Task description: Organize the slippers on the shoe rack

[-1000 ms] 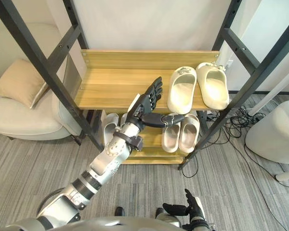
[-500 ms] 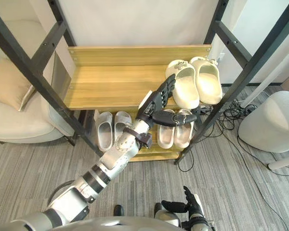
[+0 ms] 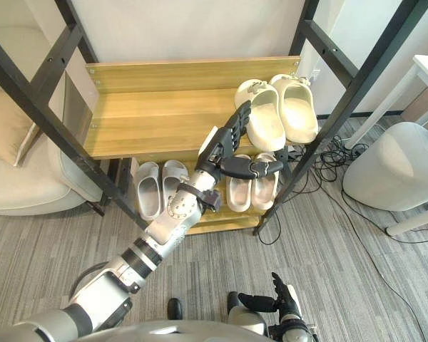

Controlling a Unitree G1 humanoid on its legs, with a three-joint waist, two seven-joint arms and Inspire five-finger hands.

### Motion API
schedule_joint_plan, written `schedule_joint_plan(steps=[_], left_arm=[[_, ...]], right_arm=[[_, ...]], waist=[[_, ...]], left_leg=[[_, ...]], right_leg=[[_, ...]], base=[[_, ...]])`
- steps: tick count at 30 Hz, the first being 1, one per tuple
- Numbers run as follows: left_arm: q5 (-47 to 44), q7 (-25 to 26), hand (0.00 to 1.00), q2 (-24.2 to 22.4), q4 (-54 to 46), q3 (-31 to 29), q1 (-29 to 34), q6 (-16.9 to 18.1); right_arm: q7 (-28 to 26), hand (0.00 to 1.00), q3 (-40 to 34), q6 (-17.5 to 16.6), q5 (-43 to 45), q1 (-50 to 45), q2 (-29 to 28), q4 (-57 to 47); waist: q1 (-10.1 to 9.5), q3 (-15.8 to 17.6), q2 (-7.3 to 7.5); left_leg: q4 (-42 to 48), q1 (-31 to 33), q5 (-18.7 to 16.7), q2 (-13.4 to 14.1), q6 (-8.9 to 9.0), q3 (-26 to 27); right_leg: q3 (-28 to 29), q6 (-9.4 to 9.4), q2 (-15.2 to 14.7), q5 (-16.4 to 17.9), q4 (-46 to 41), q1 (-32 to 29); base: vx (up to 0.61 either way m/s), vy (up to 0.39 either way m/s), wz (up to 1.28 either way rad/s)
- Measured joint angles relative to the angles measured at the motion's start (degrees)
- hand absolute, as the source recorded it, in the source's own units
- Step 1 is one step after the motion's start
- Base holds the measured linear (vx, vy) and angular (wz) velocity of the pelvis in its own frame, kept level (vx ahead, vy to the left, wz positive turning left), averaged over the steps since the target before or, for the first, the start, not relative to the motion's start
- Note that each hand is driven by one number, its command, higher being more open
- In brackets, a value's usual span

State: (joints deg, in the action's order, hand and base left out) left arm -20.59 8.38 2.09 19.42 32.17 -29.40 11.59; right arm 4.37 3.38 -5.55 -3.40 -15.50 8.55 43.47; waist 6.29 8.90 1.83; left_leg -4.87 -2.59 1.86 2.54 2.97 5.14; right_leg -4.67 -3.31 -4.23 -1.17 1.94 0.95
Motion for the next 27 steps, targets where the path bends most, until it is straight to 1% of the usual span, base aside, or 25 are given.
schedule_joint_plan(steps=[10,13,15,16,18,19,20,22,25,27], left_arm=[[1.21,-0.93,1.0,0.45,-0.01,-1.82,0.0,0.18],[2.2,-0.91,1.0,1.36,0.0,-9.3,-1.27,-1.63],[2.1,-0.76,1.0,2.59,-0.61,-11.95,-1.45,-1.81],[2.22,-0.63,1.0,3.9,-1.69,-12.95,-1.39,-2.14],[2.19,-0.3,1.0,6.31,-3.81,-14.0,-0.5,-2.42],[2.19,-0.25,1.0,6.42,-3.93,-14.07,-0.42,-2.44],[2.04,0.33,1.0,7.39,-6.37,-16.04,1.59,-2.46],[1.91,0.71,1.0,7.72,-7.63,-16.79,2.66,-2.46],[0.88,0.99,1.0,9.19,-10.25,-17.15,5.5,-2.5],[-0.28,0.55,1.0,9.6,-13.94,-16.8,8.59,-2.49]], right_arm=[[-0.19,1.0,-0.06,-0.11,0.0,0.0,0.06,-0.17],[-0.46,1.0,-0.06,-0.18,0.02,0.09,0.07,-0.59],[-0.55,1.0,-0.07,-0.19,0.04,0.1,0.15,-0.59],[-0.72,1.0,-0.05,-0.17,0.04,0.11,0.22,-0.58],[-1.23,1.0,0.03,-0.14,0.02,0.18,0.36,-0.57],[-1.25,1.0,0.04,-0.14,0.02,0.18,0.37,-0.57],[-1.47,1.0,0.17,-0.14,0.02,0.17,0.53,-0.58],[-1.63,1.0,0.18,-0.14,0.02,0.17,0.62,-0.58],[-2.0,1.0,0.42,-0.12,0.01,0.14,0.94,-0.57],[-2.48,1.0,0.59,-0.09,0.0,0.07,1.28,-0.55]], waist=[[0.02,0.13,-0.23],[0.59,0.24,-0.55],[0.67,0.23,-0.7],[0.55,0.25,-0.75],[0.43,0.29,-0.81],[0.42,0.29,-0.82],[0.33,0.31,-0.91],[0.22,0.36,-1.0],[0.04,0.23,-1.27],[-0.67,0.14,-1.48]], left_leg=[[0.03,-0.04,0.07,0.08,0.1,0.1],[0.03,-0.1,0.07,0.16,0.1,0.03],[0.03,-0.13,0.03,0.31,0.13,-0.07],[0.04,-0.09,0.18,0.56,-0.08,-0.45],[0.05,-0.24,0.07,1.02,0.09,-1.06],[0.05,-0.26,0.06,1.04,0.11,-1.09],[0.17,-0.46,-0.01,1.27,0.21,-1.56],[0.37,-0.47,-0.02,1.26,0.23,-1.88],[1.07,-0.51,-0.2,1.11,0.45,-2.96],[1.61,-0.57,-0.44,1.13,0.53,-3.85]], right_leg=[[-0.12,0.21,0.03,-0.17,0.02,-0.02],[-0.43,0.24,0.15,-0.32,0.1,0.02],[-0.65,0.45,0.35,-0.59,0.22,0.19],[-1.19,0.19,0.54,-0.73,0.37,0.41],[-2.06,0.36,0.86,-0.56,0.5,1.09],[-2.12,0.37,0.88,-0.55,0.5,1.12],[-2.9,0.5,1.08,-0.27,0.49,1.67],[-3.22,0.49,1.06,-0.08,0.48,1.92],[-4.25,0.57,0.7,1.35,-1.1,2.14],[-4.85,0.61,0.44,2.52,-2.73,2.1]], base=[[0.0,0.0,0.0],[0.01,-0.005,-0.03],[0.07,-0.031,0.01],[0.08,-0.04,0.12],[0.08,-0.035,0.14],[0.09,-0.038,0.13],[0.07,-0.029,0.1],[0.04,-0.012,0.13],[0.03,-0.009,0.18],[0.0,-0.004,0.19]])
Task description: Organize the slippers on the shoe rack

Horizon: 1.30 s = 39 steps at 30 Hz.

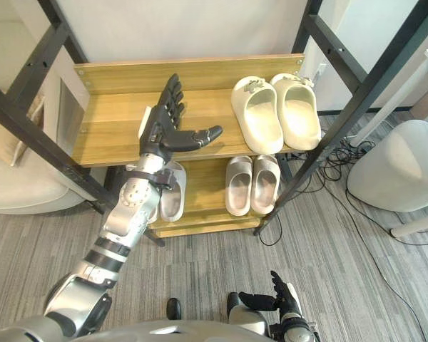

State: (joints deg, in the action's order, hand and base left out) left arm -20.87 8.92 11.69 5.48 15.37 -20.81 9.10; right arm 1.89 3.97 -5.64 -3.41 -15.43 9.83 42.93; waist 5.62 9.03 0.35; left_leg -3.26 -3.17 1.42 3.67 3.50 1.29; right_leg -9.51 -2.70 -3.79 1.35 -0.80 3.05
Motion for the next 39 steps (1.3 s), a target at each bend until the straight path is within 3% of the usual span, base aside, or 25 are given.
schedule_joint_plan(steps=[3,5,11,17,22,25,30,32,39], left_arm=[[-1.57,-0.85,1.0,-0.03,-6.0,2.63,2.81,-0.08],[-2.8,-1.58,1.0,-0.01,-9.36,3.92,4.19,-0.03],[-8.4,-9.22,1.0,0.0,-20.71,15.95,11.95,0.38],[-12.96,-16.57,1.0,2.85,-20.15,24.46,21.42,-1.77],[-15.12,-21.21,1.0,4.45,-10.1,25.48,28.99,-4.04],[-14.28,-22.06,1.0,4.52,-0.14,24.17,33.08,-5.14],[-4.78,-19.93,1.0,2.1,14.52,14.64,35.97,-5.61],[2.07,-15.48,1.0,-0.82,22.44,5.86,36.01,-5.37],[11.85,-8.42,1.0,-2.87,33.81,-6.07,35.75,-4.8]], right_arm=[[-0.12,1.0,0.08,0.04,-0.01,-0.53,0.38,0.25],[-0.15,1.0,0.26,0.04,-0.01,-0.55,0.6,0.37],[-0.16,1.0,1.22,0.14,-0.03,-0.62,1.71,1.65],[-0.09,1.0,2.3,0.21,-1.33,-0.31,2.12,3.26],[-0.08,1.0,2.8,0.27,-1.64,0.17,2.33,5.24],[-0.05,1.0,3.32,0.27,-2.2,0.3,2.28,5.28],[-0.01,1.0,4.06,0.27,-2.21,0.05,1.55,5.41],[0.36,1.0,4.04,0.27,-2.19,0.08,1.01,5.42],[1.31,1.0,3.27,0.28,-2.1,0.23,-0.13,5.42]], waist=[[-2.09,-0.22,-0.37],[-2.33,-0.31,-0.52],[-2.81,-2.33,-1.81],[-3.79,-3.61,-2.36],[-4.18,-4.78,-2.18],[-4.29,-5.09,-1.62],[-5.25,-5.73,-0.27],[-5.42,-5.84,0.47],[-5.42,-5.92,1.43]], left_leg=[[1.14,-0.01,-1.05,-0.09,-0.08,-0.56],[1.27,-0.01,-1.06,-0.11,-0.11,-0.85],[1.44,-0.46,-1.13,-0.9,-0.27,-2.39],[1.49,-2.14,-1.17,-0.88,-0.26,-3.65],[1.64,-2.57,-1.11,-0.9,-0.3,-4.52],[1.68,-2.61,-0.97,-0.77,-0.23,-4.9],[1.52,-2.57,-0.93,-0.45,-0.11,-4.9],[1.17,-2.31,-0.93,-0.49,-0.1,-4.91],[0.83,-1.94,-1.11,-0.9,-0.21,-4.92]], right_leg=[[-0.22,0.05,-0.11,0.84,-1.15,0.2],[-0.54,-0.01,-0.29,1.11,-1.57,0.22],[-1.96,-0.24,-0.86,1.89,-2.06,1.31],[-3.32,-0.24,-0.61,2.26,-1.99,3.56],[-4.23,-0.23,-0.65,2.35,-2.02,4.3],[-4.51,-0.2,-0.71,2.37,-1.93,4.5],[-4.49,-0.17,-0.42,2.41,-1.7,4.47],[-4.53,-0.18,-0.42,2.43,-1.42,4.18],[-4.61,-0.23,-0.42,2.43,-0.47,4.14]], base=[[-0.03,0.012,0.1],[-0.02,0.008,0.12],[0.01,0.011,0.12],[0.01,-0.011,0.1],[-0.04,-0.011,0.08],[-0.02,-0.002,0.05],[0.0,0.0,0.0],[0.04,-0.011,0.01],[0.06,-0.004,0.01]])
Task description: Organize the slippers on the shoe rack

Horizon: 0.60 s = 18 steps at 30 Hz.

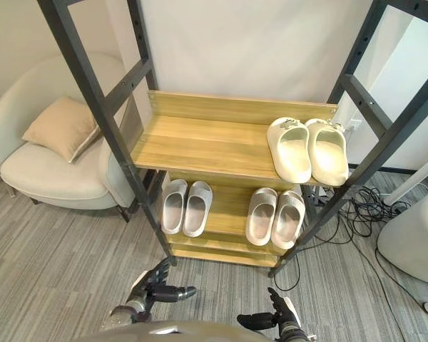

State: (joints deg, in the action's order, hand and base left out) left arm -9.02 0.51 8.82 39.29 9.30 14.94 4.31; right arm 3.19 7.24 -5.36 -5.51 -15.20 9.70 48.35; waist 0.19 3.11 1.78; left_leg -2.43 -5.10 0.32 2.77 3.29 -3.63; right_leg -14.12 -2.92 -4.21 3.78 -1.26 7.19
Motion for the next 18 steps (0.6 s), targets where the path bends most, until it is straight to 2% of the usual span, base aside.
schedule_joint_plan(steps=[10,13,15,16,18], left_arm=[[3.05,4.72,1.0,-2.11,3.99,-6.67,-0.67,0.42],[3.1,5.27,1.0,-2.94,5.28,-8.54,-1.59,0.75],[3.12,5.41,1.0,-3.03,6.03,-8.59,-2.75,0.83],[3.14,5.4,1.0,-3.06,6.05,-8.57,-3.01,0.95],[3.14,5.74,1.0,-3.09,6.1,-8.55,-3.26,1.27]], right_arm=[[0.04,1.0,-0.67,0.0,0.02,0.97,-0.31,0.01],[0.16,1.0,-1.1,0.07,0.01,3.05,-0.34,1.25],[0.63,1.0,-1.12,0.24,-0.04,4.35,-0.27,2.03],[0.76,1.0,-1.12,0.38,-0.06,4.75,-0.04,2.08],[0.99,1.0,-1.12,0.4,-0.04,5.25,0.24,2.08]], waist=[[-0.16,0.31,-0.31],[-0.57,1.84,-0.16],[-0.58,3.34,0.08],[-0.54,3.82,0.0],[-0.19,4.64,-0.42]], left_leg=[[0.04,0.02,-0.1,0.14,-0.06,0.78],[1.52,0.37,-0.74,-0.03,-0.21,2.55],[4.95,1.74,-2.27,-0.91,-0.67,3.0],[6.77,3.12,-2.84,-1.31,-0.87,2.86],[9.76,5.32,-3.7,-1.72,-0.99,1.4]], right_leg=[[0.95,-0.04,-0.08,0.09,-0.99,-0.82],[2.98,-0.09,-1.08,2.75,-7.76,-4.49],[4.09,-1.26,-2.81,5.52,-14.92,-7.58],[4.68,-2.0,-3.4,6.16,-18.53,-9.44],[6.24,-2.02,-3.71,6.19,-22.76,-11.43]], base=[[0.0,0.002,-0.04],[-0.02,0.017,-0.31],[-0.08,0.003,-0.14],[-0.09,-0.009,0.16],[-0.09,0.004,0.35]])
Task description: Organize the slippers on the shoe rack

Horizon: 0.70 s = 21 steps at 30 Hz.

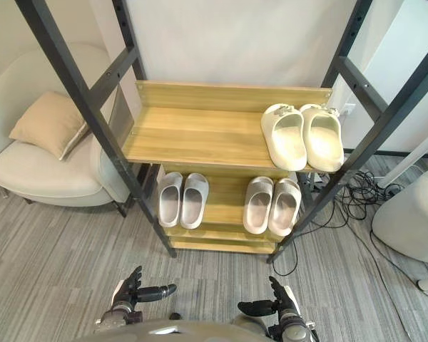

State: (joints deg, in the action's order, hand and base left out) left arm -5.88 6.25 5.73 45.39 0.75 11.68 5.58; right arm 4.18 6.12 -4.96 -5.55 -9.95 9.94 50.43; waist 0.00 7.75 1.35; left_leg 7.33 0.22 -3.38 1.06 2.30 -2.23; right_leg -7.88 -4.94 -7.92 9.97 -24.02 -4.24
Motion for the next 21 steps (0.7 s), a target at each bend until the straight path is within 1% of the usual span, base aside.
schedule_joint_plan(steps=[1,2,3,5,6,7,8,9,10,11,12,13,14,15,16,17,18,19,20,21], left_arm=[[0.0,0.16,1.0,0.02,0.08,0.01,-0.04,0.09],[0.0,0.32,1.0,-0.19,0.14,0.04,-0.15,0.16],[-0.13,0.96,1.0,-0.08,0.13,-0.59,-0.28,0.2],[-0.41,1.2,1.0,-0.32,-0.11,-1.36,-0.29,0.23],[-0.39,1.52,1.0,-0.82,-0.24,-2.07,-0.6,0.71],[-0.44,1.68,1.0,-1.11,-0.18,-2.15,-0.94,0.69],[-0.44,2.07,1.0,-2.16,0.5,-1.9,-1.68,0.77],[-0.65,2.18,1.0,-2.74,0.68,-1.7,-1.89,0.75],[-0.76,2.22,1.0,-2.79,0.75,-1.56,-2.02,0.75],[-0.91,2.44,1.0,-2.77,1.12,-0.62,-2.52,0.66],[-1.05,2.63,1.0,-2.76,1.19,-0.08,-2.62,0.64],[-1.14,2.75,1.0,-2.32,1.87,0.67,-3.62,0.6],[-1.11,2.49,1.0,-1.59,2.32,0.85,-5.26,0.58],[-1.12,2.49,1.0,-1.59,2.32,0.85,-5.31,0.58],[-1.12,2.69,1.0,-1.62,2.16,0.72,-6.19,0.63],[-1.11,3.06,1.0,-1.62,2.21,0.8,-6.26,0.67],[-1.11,3.25,1.0,-1.94,2.36,1.2,-6.13,0.67],[-1.08,3.27,1.0,-2.23,2.76,1.9,-6.18,0.74],[-1.03,3.27,1.0,-2.33,3.46,2.55,-6.47,0.84],[-0.74,3.05,1.0,-2.55,3.8,2.91,-6.61,0.87]], right_arm=[[0.2,1.0,0.0,-0.01,-0.01,0.0,-0.02,-0.02],[0.24,1.0,0.02,-0.01,0.0,0.01,-0.13,-0.05],[0.35,1.0,-0.02,-0.08,0.04,0.02,-0.33,-0.16],[0.45,1.0,0.08,-0.12,0.02,0.0,-0.73,-0.15],[0.69,1.0,0.14,-0.14,0.03,0.24,-0.84,-0.18],[0.91,1.0,0.15,-0.12,0.11,0.38,-0.91,-0.23],[1.0,1.0,0.07,-0.06,0.68,1.72,-0.47,-0.39],[1.42,1.0,0.39,-0.09,1.14,2.52,-0.63,-0.51],[1.64,1.0,0.5,-0.09,1.22,2.8,-0.9,-0.52],[1.98,1.0,1.17,-0.14,1.72,3.53,-1.3,-0.75],[2.15,1.0,1.55,-0.14,1.83,4.04,-1.47,-0.7],[2.29,1.0,1.8,-0.16,1.83,4.79,-2.26,-0.7],[2.48,1.0,0.61,-0.16,1.84,5.69,-3.81,-0.71],[2.49,1.0,0.59,-0.16,1.84,5.71,-3.85,-0.71],[2.61,1.0,-0.49,-0.14,1.89,6.15,-4.2,-0.67],[2.7,1.0,-0.45,-0.18,2.14,6.28,-4.29,-0.68],[2.71,1.0,-0.47,-0.2,2.3,6.26,-4.04,-0.66],[2.72,1.0,-0.57,-0.18,2.39,6.22,-3.88,-0.6],[2.7,1.0,-0.77,-0.18,2.42,6.24,-3.94,-0.52],[2.66,1.0,-1.19,-0.18,2.42,6.44,-4.27,-0.27]], waist=[[0.06,0.01,-0.11],[0.06,0.16,-0.18],[-0.01,0.15,0.56],[-0.38,0.08,0.81],[-1.65,-0.17,1.41],[-2.59,-0.43,1.72],[-4.05,-0.53,-0.81],[-4.25,-0.31,-2.09],[-4.2,-0.3,-2.45],[-3.77,0.03,-3.59],[-3.7,0.33,-4.12],[-2.68,0.69,-3.99],[-1.94,1.43,-3.08],[-1.94,1.47,-3.02],[-2.11,2.19,-1.89],[-2.26,2.36,-1.57],[-2.25,2.19,-1.91],[-2.12,1.94,-2.45],[-1.69,1.72,-2.82],[-1.15,1.6,-3.02]], left_leg=[[1.13,1.4,-0.2,-0.24,-0.11,-1.27],[2.06,2.84,-0.15,-0.63,-0.13,-2.77],[2.97,4.48,0.3,-1.49,0.0,-5.57],[3.54,5.4,0.69,-2.03,0.55,-7.39],[4.08,7.07,1.23,-2.5,1.46,-8.93],[3.85,8.21,1.93,-2.35,2.21,-9.42],[3.34,11.0,3.17,-0.45,3.07,-10.81],[1.64,12.03,4.65,1.02,3.51,-12.54],[0.59,12.49,5.46,1.49,3.61,-13.55],[-2.76,13.36,7.59,2.8,2.81,-15.88],[-4.76,13.55,7.67,4.03,2.75,-15.58],[-7.13,14.67,6.35,6.0,1.42,-12.74],[-2.57,18.43,6.0,5.51,1.72,-4.34],[-2.45,18.48,5.99,5.46,1.73,-4.26],[4.1,19.13,5.35,4.07,2.46,-1.73],[10.37,17.99,3.38,2.71,3.24,-0.74],[14.08,16.37,1.02,2.97,3.2,1.13],[16.58,14.5,-2.42,4.1,2.72,4.15],[17.65,12.82,-4.24,5.7,2.05,8.01],[17.32,11.33,-4.98,7.24,1.22,11.89]], right_leg=[[1.09,-0.14,-0.03,0.44,-1.06,-0.59],[2.35,-0.28,-0.16,1.6,-2.72,-1.2],[5.0,-0.01,-0.53,4.69,-9.73,-2.72],[6.86,-0.15,-0.25,6.0,-13.22,-2.51],[9.45,0.0,0.67,8.17,-10.79,-1.87],[10.06,0.8,1.34,9.65,-7.15,-1.3],[9.14,2.49,3.96,9.21,-3.15,-1.65],[7.7,3.39,5.66,8.29,-2.05,-2.65],[6.72,3.85,6.24,8.04,-1.95,-3.18],[3.51,5.27,7.58,7.31,-1.51,-3.96],[1.9,6.17,8.2,6.54,-0.35,-3.83],[-1.51,7.04,8.04,4.32,3.26,-3.59],[-5.96,8.19,6.29,2.03,6.31,-3.82],[-6.01,8.24,6.23,2.0,6.34,-3.83],[-7.82,8.67,4.77,1.35,7.29,-3.95],[-9.5,8.68,3.75,1.18,7.56,-3.81],[-10.82,8.66,3.65,1.08,7.75,-3.71],[-12.3,8.65,3.64,1.07,7.83,-3.57],[-13.75,8.62,3.56,1.05,7.75,-3.46],[-15.28,8.56,3.31,1.01,7.64,-3.38]], base=[[-0.11,-0.003,0.6],[-0.14,-0.055,1.06],[-0.14,-0.13,1.02],[-0.1,-0.156,0.75],[-0.13,-0.218,0.53],[-0.16,-0.27,0.49],[-0.2,-0.264,0.4],[-0.14,-0.17,0.45],[-0.18,-0.278,0.77],[-0.11,-0.218,0.8],[-0.13,-0.259,1.18],[-0.1,-0.21,1.63],[-0.08,-0.193,1.42],[-0.09,-0.2,1.32],[-0.08,-0.102,0.74],[-0.07,-0.06,0.96],[-0.07,0.021,0.75],[-0.05,0.048,0.68],[-0.05,0.077,0.75],[-0.03,0.067,0.85]])
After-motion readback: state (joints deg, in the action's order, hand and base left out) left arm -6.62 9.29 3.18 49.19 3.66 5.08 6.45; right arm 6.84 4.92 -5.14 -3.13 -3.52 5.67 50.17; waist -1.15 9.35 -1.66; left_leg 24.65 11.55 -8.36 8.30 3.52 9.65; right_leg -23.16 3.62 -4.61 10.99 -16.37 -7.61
